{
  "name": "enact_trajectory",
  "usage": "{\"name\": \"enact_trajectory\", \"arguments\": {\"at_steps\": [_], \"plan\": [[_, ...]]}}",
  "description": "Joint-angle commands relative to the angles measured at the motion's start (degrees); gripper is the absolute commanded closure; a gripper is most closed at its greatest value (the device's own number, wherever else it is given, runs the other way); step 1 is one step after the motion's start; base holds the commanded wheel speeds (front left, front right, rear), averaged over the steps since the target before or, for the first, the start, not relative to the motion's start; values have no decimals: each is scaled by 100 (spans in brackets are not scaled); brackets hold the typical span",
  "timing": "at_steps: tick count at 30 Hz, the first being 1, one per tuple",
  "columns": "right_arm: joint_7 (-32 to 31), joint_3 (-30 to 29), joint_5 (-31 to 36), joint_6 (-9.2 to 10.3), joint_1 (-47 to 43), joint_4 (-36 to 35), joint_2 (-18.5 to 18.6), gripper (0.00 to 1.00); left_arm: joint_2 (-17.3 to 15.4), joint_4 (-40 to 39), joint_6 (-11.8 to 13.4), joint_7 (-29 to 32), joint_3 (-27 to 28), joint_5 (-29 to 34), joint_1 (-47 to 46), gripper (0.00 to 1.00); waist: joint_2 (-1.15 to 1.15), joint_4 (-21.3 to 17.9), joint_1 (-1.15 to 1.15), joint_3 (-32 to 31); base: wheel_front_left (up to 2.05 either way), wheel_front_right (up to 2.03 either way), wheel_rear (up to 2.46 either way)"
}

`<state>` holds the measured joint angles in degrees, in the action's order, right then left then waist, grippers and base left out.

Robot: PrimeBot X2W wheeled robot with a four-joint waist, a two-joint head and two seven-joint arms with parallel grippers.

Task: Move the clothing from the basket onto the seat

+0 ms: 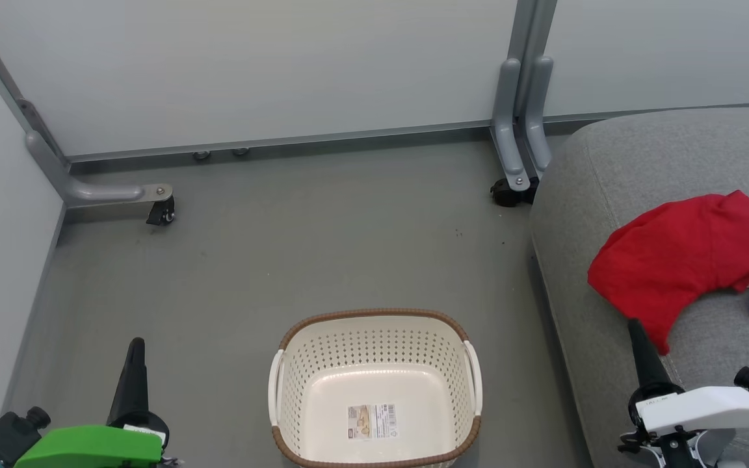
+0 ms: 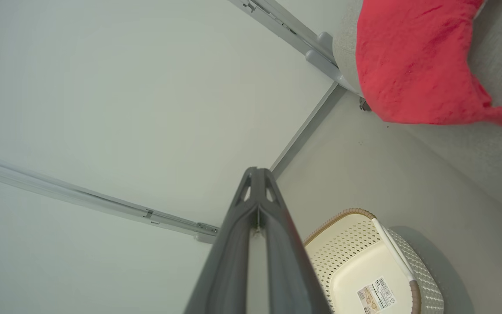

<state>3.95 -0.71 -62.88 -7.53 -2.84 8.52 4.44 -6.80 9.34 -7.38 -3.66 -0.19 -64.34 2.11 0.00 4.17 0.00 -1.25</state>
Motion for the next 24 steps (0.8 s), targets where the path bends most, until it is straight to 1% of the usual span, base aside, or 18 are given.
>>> {"name": "enact_trajectory", "arguments": {"at_steps": [1, 24], "plan": [[-46, -25, -159, 3, 147, -6, 40, 100, -11, -30, -9, 32, 41, -153, -177, 100, 0, -10, 0, 4, 0, 0, 0], [-387, -156, -1425, 2, 479, 223, 41, 100, 95, 177, -13, 369, 213, -1356, -472, 100, 0, -154, 0, 53, 0, 0, 0]]}}
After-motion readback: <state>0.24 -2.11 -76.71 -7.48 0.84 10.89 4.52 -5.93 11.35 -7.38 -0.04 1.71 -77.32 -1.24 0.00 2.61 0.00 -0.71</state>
